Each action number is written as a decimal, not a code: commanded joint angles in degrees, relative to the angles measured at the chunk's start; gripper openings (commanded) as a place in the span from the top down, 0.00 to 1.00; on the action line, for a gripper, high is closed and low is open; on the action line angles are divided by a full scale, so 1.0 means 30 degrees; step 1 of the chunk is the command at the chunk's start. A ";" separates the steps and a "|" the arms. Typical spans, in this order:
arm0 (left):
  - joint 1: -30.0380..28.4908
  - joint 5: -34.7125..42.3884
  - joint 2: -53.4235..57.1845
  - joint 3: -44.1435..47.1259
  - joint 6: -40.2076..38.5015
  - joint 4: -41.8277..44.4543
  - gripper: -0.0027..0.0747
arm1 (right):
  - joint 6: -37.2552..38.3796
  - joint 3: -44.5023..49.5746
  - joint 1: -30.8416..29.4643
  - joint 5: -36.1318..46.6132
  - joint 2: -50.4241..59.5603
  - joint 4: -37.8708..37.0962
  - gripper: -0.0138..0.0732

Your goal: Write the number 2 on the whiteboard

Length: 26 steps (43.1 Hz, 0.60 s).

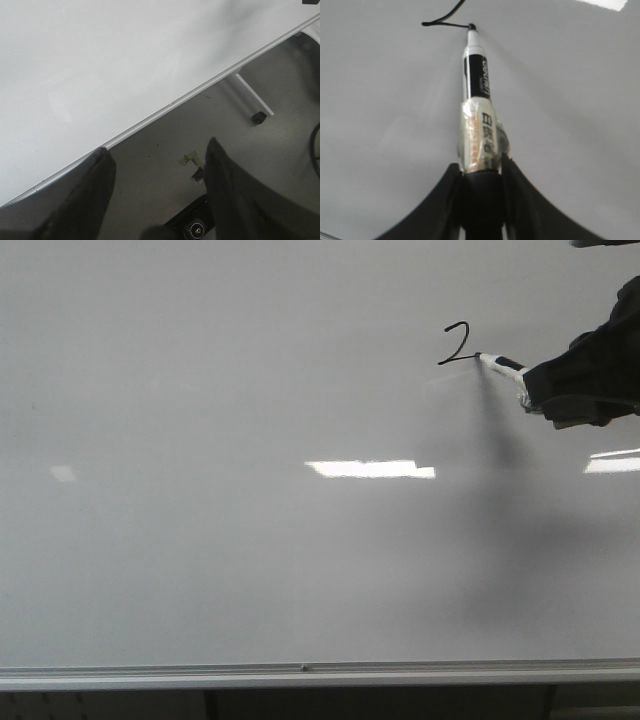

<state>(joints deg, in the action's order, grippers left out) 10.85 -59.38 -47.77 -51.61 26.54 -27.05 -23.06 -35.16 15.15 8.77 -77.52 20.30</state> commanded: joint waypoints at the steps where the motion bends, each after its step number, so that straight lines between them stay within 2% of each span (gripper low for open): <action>1: -0.0032 0.0980 0.0066 -0.0442 0.0021 -0.0756 0.47 | -0.0030 -0.0596 0.0253 0.0981 0.1045 -0.0072 0.80; 8: -0.0032 0.0980 0.0066 -0.0442 0.0021 -0.0716 0.47 | -0.0030 -0.0596 0.0727 -0.0643 0.3174 -0.0072 0.80; 13: 0.0011 0.0778 0.0066 -0.0562 0.1432 -0.0761 0.47 | -0.0030 -0.0652 0.1102 -0.3421 0.5237 -0.0579 0.80; 19: 0.0685 0.0664 0.0037 -0.0993 0.2952 -0.1575 0.47 | -0.0054 -0.1868 0.2264 -0.9526 0.7016 -0.1196 0.80; 26: 0.3328 -0.0067 -0.0486 -0.1980 0.4300 -0.1735 0.47 | -0.2319 -0.4211 0.3751 -1.6534 0.7254 -0.1128 0.80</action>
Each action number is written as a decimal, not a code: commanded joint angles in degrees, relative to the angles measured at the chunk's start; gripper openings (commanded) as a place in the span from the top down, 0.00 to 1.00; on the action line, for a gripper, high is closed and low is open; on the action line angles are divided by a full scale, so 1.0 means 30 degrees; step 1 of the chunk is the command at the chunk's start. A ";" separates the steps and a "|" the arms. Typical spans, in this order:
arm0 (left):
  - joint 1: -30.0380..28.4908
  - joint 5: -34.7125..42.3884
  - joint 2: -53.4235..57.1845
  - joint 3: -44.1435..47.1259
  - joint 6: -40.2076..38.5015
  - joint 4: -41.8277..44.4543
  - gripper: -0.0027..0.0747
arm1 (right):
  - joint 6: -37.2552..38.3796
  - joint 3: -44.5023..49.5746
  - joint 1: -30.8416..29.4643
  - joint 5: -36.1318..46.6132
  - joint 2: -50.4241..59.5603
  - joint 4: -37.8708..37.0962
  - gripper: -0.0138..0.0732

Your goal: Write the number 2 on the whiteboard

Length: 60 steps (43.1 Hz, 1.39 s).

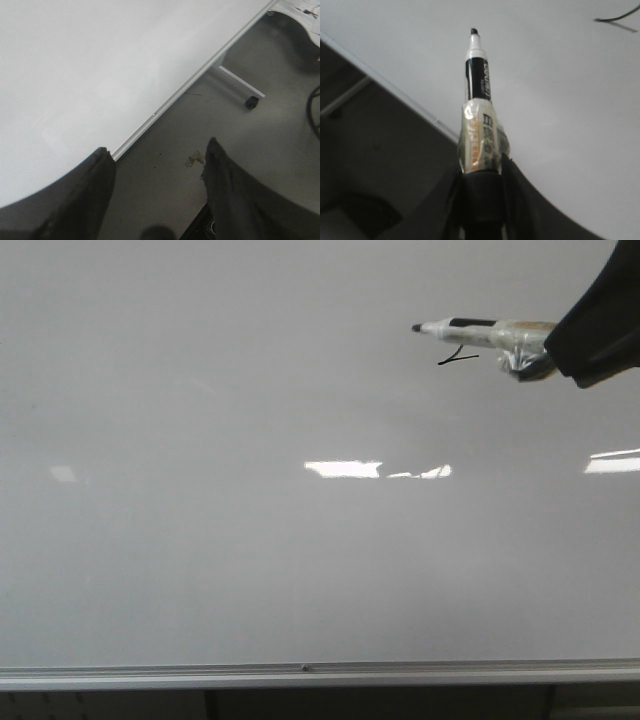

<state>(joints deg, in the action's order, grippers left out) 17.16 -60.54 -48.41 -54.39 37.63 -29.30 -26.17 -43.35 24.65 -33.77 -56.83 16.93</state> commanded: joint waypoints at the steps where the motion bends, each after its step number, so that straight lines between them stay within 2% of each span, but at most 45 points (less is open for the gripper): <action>1: 0.1615 0.0229 -0.0444 -0.1188 0.0824 -0.0987 0.47 | -0.1599 -0.1704 0.0786 -0.3228 0.0356 0.0055 0.80; 7: 0.4303 0.0169 -0.1354 -0.1846 0.1602 -0.0987 0.47 | -0.3641 -0.2859 0.2186 -0.6262 0.0356 0.1217 0.80; 12: 0.6688 0.0169 -0.2500 -0.2528 0.2490 -0.0952 0.46 | -0.5565 -0.3270 0.3117 -0.7568 0.0356 0.3013 0.80; 20: 1.0000 0.0479 -0.4637 -0.3658 0.3358 -0.0201 0.28 | -0.7807 -0.3275 0.3541 -0.8320 0.0356 0.5915 0.80; 24: 1.1128 0.0479 -0.5719 -0.4210 0.3358 0.0522 0.28 | -0.8009 -0.3275 0.3541 -0.8315 0.0356 0.6184 0.80; 31: 1.2109 0.0479 -0.7670 -0.5074 0.3358 0.0784 0.28 | -0.8009 -0.3275 0.3541 -0.8315 0.0356 0.6184 0.80; 44: 1.2192 0.0278 -1.0232 -0.5889 0.3358 0.1710 0.28 | -0.8009 -0.3275 0.3541 -0.8334 0.0356 0.6184 0.80; 47: 1.2192 0.0274 -1.0364 -0.5889 0.3358 0.1740 0.31 | -0.8009 -0.3275 0.3541 -0.8334 0.0356 0.6184 0.80; 50: 1.2192 0.0274 -1.0359 -0.5889 0.3358 0.1740 0.39 | -0.8009 -0.3275 0.3541 -0.8334 0.0356 0.6184 0.80; 60: 1.2192 0.0244 -1.0359 -0.5889 0.3358 0.1696 0.70 | -0.8009 -0.3275 0.3541 -0.8288 0.0356 0.6184 0.80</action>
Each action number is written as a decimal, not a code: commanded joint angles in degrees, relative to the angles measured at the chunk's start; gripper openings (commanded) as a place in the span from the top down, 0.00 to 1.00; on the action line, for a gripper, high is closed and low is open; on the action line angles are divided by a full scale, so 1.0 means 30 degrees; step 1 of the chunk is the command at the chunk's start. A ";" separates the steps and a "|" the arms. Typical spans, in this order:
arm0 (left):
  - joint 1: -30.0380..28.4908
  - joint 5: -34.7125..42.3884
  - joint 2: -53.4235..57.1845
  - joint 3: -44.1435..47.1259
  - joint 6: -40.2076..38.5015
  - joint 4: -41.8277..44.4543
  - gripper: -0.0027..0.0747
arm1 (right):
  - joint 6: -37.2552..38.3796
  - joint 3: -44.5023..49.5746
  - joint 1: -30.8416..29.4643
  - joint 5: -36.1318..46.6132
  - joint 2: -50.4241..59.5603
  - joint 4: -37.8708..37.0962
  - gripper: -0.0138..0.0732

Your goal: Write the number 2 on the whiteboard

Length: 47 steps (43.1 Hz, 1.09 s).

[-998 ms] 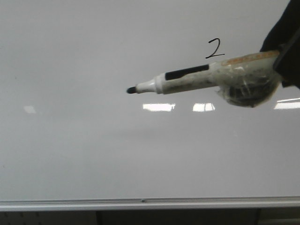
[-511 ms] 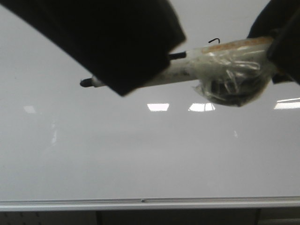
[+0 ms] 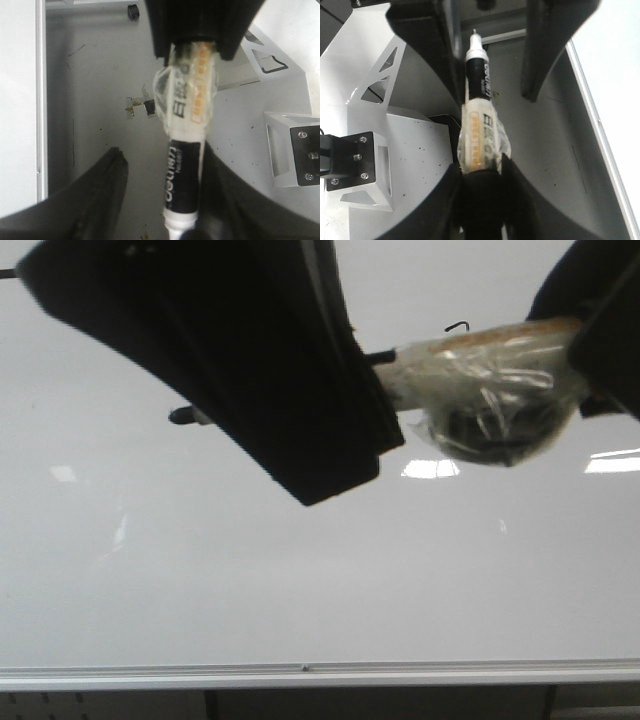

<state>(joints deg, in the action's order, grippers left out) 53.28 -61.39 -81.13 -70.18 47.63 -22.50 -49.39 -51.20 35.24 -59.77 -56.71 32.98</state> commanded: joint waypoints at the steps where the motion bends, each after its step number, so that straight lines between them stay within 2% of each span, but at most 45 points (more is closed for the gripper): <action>1: 0.0151 0.0527 0.0547 -0.0625 0.0025 -0.0570 0.73 | -0.0269 -0.0659 0.0010 0.0377 0.0317 0.0836 0.80; 11: 0.0151 0.0527 0.0547 -0.0625 0.0025 -0.0570 0.91 | -0.0269 -0.0659 0.0010 0.0374 0.0317 0.0836 0.79; 14: 0.0151 0.0527 0.0547 -0.0625 0.0025 -0.0570 0.95 | -0.0269 -0.0659 0.0010 0.0356 0.0317 0.0836 0.75; 16: 0.0151 0.0527 0.0547 -0.0625 0.0025 -0.0570 0.97 | -0.0269 -0.0659 0.0010 0.0374 0.0317 0.0836 0.70; 19: 0.0151 0.0527 0.0547 -0.0625 0.0025 -0.0570 0.99 | -0.0269 -0.0659 -0.0007 0.0375 0.0317 0.0836 0.58; 25: 0.0151 0.0527 0.0547 -0.0625 -0.0009 -0.0570 0.99 | -0.0190 -0.0707 -0.0035 0.0412 0.0317 0.0601 0.23; 28: 0.0151 0.0230 0.0547 -0.0625 -0.0009 -0.0493 0.99 | 0.0625 -0.0986 -0.0362 0.0031 0.0555 -0.0302 0.14; 32: 0.0151 -0.0381 0.0582 -0.0625 -0.0385 0.0359 0.99 | 0.2398 -0.1562 -0.1210 -0.0342 0.1237 -0.2190 0.14; 35: 0.0073 -0.0484 0.0622 -0.0657 -0.1975 0.1926 0.99 | 0.3956 -0.1728 -0.1946 -0.0366 0.1981 -0.3813 0.14; 39: -0.0234 -0.0451 0.0783 -0.0657 -0.5752 0.5211 0.99 | 0.6169 -0.1707 -0.2933 -0.0445 0.3024 -0.5971 0.14; 45: -0.1930 -0.0209 0.1296 -0.0657 -1.1978 0.9112 0.99 | 0.8535 -0.1707 -0.4090 -0.0592 0.4271 -0.8374 0.14; 47: -0.2692 -0.0169 0.1544 -0.0622 -1.3154 0.9801 0.99 | 0.8771 -0.1707 -0.4281 -0.0595 0.4548 -0.8665 0.14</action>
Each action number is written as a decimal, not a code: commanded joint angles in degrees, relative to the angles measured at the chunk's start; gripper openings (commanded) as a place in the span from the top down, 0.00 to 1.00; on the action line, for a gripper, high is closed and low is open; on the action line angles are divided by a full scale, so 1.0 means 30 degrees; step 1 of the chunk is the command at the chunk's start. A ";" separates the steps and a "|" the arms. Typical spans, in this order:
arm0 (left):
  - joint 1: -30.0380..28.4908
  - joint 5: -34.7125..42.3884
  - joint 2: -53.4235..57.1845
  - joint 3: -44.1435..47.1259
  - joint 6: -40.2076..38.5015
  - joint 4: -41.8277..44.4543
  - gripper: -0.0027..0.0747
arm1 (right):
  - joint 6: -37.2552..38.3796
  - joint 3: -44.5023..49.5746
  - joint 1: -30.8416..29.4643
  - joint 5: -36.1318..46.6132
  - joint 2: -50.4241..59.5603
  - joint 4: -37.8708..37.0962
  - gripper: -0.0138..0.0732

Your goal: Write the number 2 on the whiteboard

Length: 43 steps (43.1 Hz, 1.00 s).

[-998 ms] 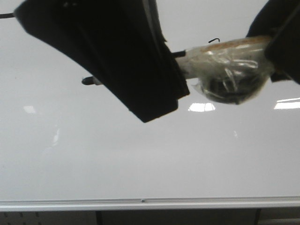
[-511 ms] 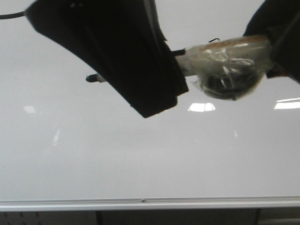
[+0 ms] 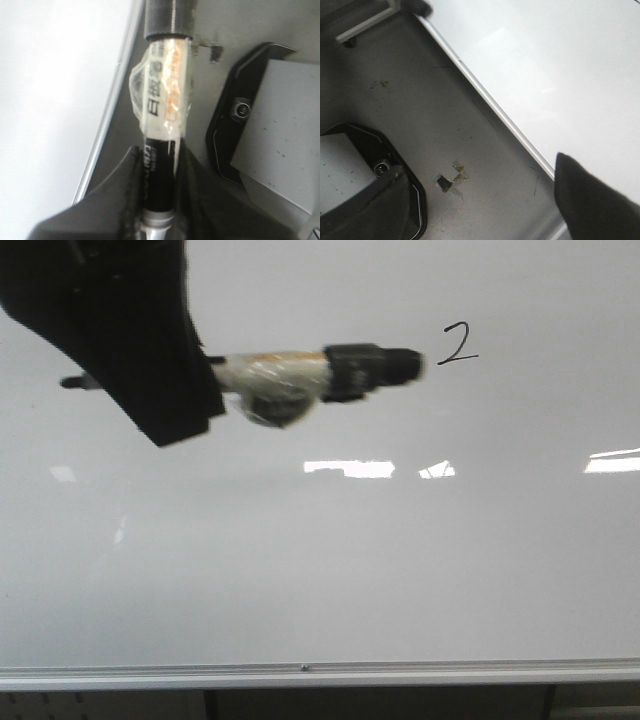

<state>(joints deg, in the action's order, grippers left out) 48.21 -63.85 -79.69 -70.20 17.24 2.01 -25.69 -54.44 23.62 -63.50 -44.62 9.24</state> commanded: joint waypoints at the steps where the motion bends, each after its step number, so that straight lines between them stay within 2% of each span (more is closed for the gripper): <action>1: -0.1576 0.0703 0.1205 -0.0616 -0.3668 0.1770 0.99 | 0.0914 -0.0626 -0.0495 0.0671 0.0610 -0.0807 0.14; 6: -0.4228 0.1885 0.2260 -0.0096 -0.4546 0.1885 0.99 | 0.0914 -0.0605 -0.0574 0.0671 0.0682 -0.0889 0.14; 17: -1.0054 0.6193 0.5265 0.3432 -0.5748 0.1926 0.99 | 0.0916 -0.0603 -0.0574 0.0868 0.0662 -0.0889 0.14; 26: -1.4270 1.2923 0.5950 0.7263 -0.8707 0.1847 0.99 | 0.0934 -0.0603 -0.0574 0.1112 0.0662 -0.0871 0.14; 33: -1.5157 1.8060 0.5056 0.9239 -0.8945 0.1567 0.99 | 0.0933 -0.0603 -0.0574 0.1176 0.0640 -0.0871 0.14; 43: -1.5122 2.3105 0.2199 0.9558 -0.8945 0.1401 0.99 | 0.0933 -0.0603 -0.0574 0.1306 0.0644 -0.0871 0.14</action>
<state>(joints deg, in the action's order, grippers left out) 2.90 -4.51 -71.41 -40.16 -8.76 6.82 -23.12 -54.44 22.32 -63.02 -42.76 6.63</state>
